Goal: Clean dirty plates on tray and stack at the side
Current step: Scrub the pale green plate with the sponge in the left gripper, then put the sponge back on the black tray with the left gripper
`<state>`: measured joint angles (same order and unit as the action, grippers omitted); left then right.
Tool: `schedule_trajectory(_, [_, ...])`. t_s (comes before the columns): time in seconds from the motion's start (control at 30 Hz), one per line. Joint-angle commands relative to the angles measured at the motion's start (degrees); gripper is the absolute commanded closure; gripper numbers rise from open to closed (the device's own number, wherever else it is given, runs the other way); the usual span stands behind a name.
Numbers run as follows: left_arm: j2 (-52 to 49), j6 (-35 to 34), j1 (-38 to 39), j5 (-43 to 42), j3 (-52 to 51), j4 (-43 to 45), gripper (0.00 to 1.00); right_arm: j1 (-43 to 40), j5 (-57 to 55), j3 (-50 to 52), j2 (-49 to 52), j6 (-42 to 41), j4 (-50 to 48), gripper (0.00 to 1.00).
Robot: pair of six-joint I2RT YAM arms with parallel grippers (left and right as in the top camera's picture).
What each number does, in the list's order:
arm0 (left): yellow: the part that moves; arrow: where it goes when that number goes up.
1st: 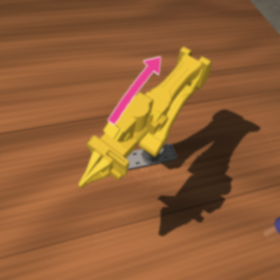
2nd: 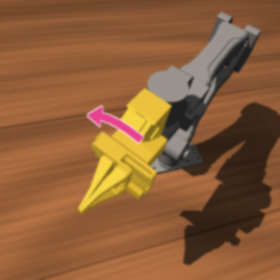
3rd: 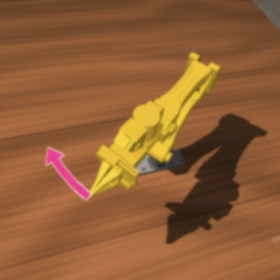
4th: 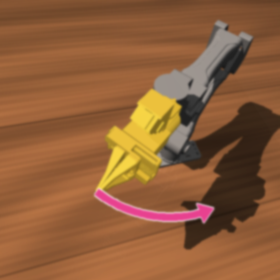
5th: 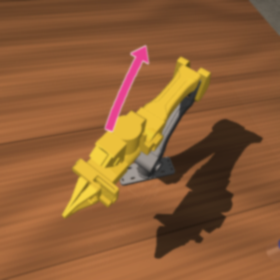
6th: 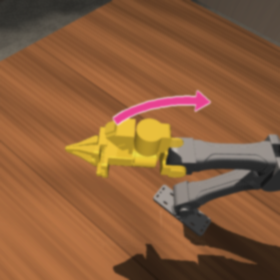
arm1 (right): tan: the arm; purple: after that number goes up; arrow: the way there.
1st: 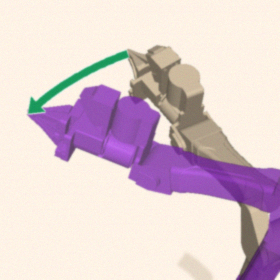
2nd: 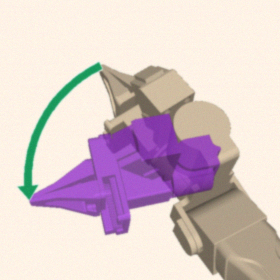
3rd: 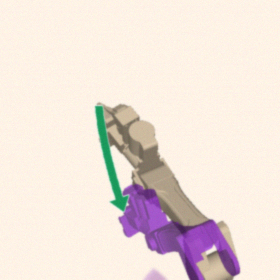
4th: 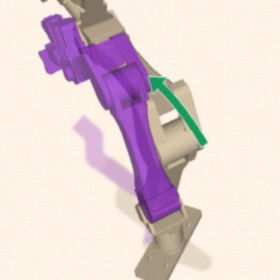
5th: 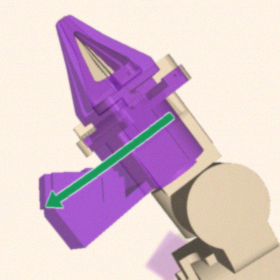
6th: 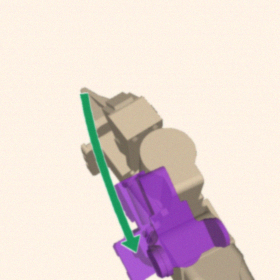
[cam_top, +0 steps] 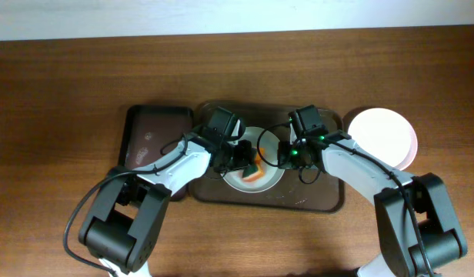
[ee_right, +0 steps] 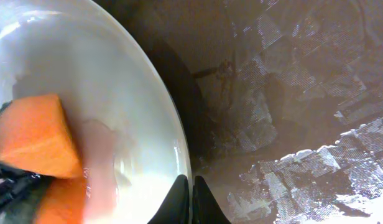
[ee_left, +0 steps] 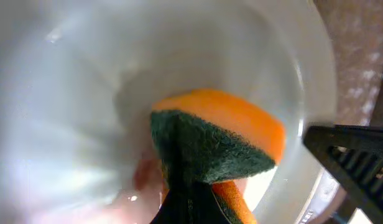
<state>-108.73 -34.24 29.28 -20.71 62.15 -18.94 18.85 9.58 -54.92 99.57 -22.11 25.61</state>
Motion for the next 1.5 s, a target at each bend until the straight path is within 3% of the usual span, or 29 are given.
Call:
schedule_trajectory(0.0, [1.79, 3.08, -3.58, 11.63, -1.03, -3.74, 1.0, 0.26, -0.9, -0.26, -0.83, 0.15, 0.24, 0.96])
schedule_trajectory(0.17, [8.66, 5.27, -4.33, 12.22, -0.9, -4.94, 1.0, 0.26, -1.27, -0.26, -0.83, 0.15, 0.59, 0.96])
schedule_trajectory(0.33, [20.09, 14.34, -6.88, 18.75, -0.85, -10.64, 1.0, 0.26, -1.27, -0.26, -0.83, 0.17, 0.59, 0.96])
schedule_trajectory(0.4, [22.18, 20.74, -12.28, 23.39, -0.85, -15.13, 1.0, 0.26, -1.27, -0.26, -0.83, 0.17, 0.59, 0.96])
schedule_trajectory(0.57, [20.46, 27.74, -20.48, 25.03, -1.33, -19.15, 1.0, 0.26, -1.27, -0.26, -0.83, 0.17, 0.59, 0.96])
schedule_trajectory(0.83, [8.31, 27.71, -21.53, 24.63, -2.1, -19.26, 1.0, 0.26, -1.27, -0.26, -0.83, 0.17, 0.61, 0.96])
schedule_trajectory(0.87, [8.0, 27.71, -21.53, 24.7, -2.1, -19.19, 0.87, 0.26, -1.27, -0.26, -0.83, 0.17, 0.61, 0.96])
schedule_trajectory(0.9, [8.0, 27.71, -21.53, 24.85, -2.1, -18.84, 0.53, 0.26, -1.27, -0.26, -0.83, 0.17, 0.61, 0.96])
schedule_trajectory(0.97, [8.0, 27.71, -21.53, 24.87, -2.1, -17.64, 0.35, 0.26, -1.25, -0.26, -0.83, 0.15, 0.61, 0.96])
schedule_trajectory(1.0, [8.0, 27.71, -21.53, 24.87, -2.1, -16.9, 0.35, 0.26, -1.25, -0.26, -0.83, 0.17, 0.61, 0.96])
schedule_trajectory(1.23, [3.67, 27.67, -21.51, 24.57, -2.12, -13.68, 0.4, 0.26, -1.25, -0.26, -0.83, 0.17, 0.59, 0.96])
schedule_trajectory(1.27, [3.08, 27.67, -21.51, 24.61, -2.1, -13.55, 0.49, 0.26, -1.25, -0.26, -0.83, 0.17, 0.59, 0.96])
schedule_trajectory(1.33, [3.26, 27.67, -21.53, 24.61, -1.75, -12.46, 1.0, 0.26, -1.25, -0.26, -0.83, 0.17, 0.61, 0.96])
schedule_trajectory(1.47, [4.42, 27.71, -21.53, 24.65, 4.24, -13.29, 1.0, 0.26, -1.25, -0.26, -0.83, 0.17, 0.63, 0.96])
